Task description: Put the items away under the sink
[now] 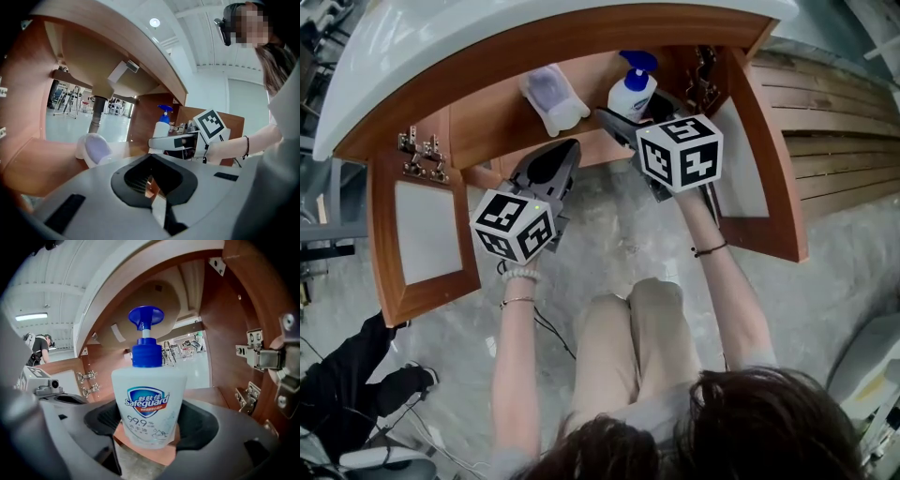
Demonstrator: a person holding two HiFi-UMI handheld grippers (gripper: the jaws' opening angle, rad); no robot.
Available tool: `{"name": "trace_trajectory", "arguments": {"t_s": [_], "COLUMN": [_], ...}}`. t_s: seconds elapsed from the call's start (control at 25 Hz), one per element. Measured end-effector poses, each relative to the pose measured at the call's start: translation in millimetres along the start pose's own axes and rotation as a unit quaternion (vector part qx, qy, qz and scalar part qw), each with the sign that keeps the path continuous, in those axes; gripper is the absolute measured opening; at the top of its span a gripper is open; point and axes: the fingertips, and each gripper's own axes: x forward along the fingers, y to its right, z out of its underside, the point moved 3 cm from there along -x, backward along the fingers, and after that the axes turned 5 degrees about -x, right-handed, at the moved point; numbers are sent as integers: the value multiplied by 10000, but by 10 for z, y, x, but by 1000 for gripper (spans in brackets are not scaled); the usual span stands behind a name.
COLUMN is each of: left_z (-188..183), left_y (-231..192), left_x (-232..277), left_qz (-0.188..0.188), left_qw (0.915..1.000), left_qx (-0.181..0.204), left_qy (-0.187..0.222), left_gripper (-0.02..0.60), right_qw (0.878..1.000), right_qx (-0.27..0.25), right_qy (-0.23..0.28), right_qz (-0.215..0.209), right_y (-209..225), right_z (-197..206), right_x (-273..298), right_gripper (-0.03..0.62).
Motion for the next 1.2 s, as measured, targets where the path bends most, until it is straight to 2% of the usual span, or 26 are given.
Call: {"name": "trace_trajectory", "arguments": {"t_s": [0.52,0.92,1.2], "left_z": [94,193,248], "left_y": [-261,-222,-227], "left_x": [237,396,384], "left_qz": [46,142,89], "left_qw": [9996,9989,9990], "left_qx": [232,438,438], "left_qy": [152,92,64], "left_gripper": [-3,-3,-3], "right_qw": [9990,9960,9938], "right_qx": [-364,-671,-823], "right_qy": [71,50,140], "right_qz": [253,585,738], "right_y": [199,361,386], "right_z": [35,143,129], "right_x": [414,577,633], "right_gripper": [364,364,364]}}
